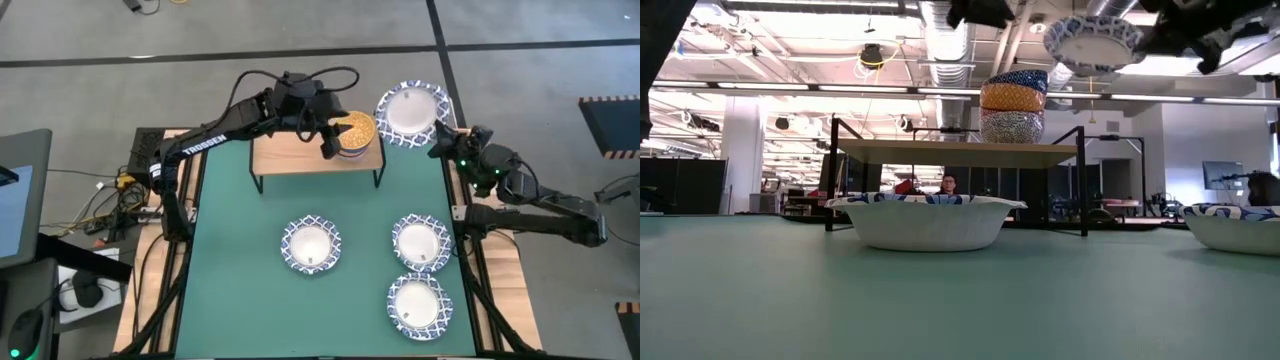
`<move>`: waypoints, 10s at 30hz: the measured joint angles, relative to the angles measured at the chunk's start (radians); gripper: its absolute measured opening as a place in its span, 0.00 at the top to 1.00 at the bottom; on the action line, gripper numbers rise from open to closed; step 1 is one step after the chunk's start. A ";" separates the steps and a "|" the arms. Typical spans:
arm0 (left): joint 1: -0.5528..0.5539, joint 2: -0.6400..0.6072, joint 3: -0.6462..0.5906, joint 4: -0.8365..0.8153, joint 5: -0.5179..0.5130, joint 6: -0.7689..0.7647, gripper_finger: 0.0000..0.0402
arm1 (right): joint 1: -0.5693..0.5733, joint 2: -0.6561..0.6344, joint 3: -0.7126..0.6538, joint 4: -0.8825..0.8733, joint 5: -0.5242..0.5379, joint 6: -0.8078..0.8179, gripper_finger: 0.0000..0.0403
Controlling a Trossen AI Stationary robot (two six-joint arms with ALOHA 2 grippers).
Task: Place and stack bowls onto a shelf
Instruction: Put the white bowl on the shelf, then stack the white bowl on top of the white bowl on the shelf
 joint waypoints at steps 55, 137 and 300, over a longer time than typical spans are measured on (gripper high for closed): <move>0.326 -0.131 -0.050 -0.583 0.082 -0.180 1.00 | 0.162 0.205 0.188 0.230 -0.132 -0.284 0.57; -0.484 -0.234 -0.407 -0.386 -0.459 -0.682 0.53 | 0.305 0.452 0.186 -0.418 -0.580 0.308 0.57; 0.302 -0.621 -0.954 -0.027 -0.199 -0.914 0.62 | 0.213 0.254 0.187 -0.211 -0.499 0.013 0.71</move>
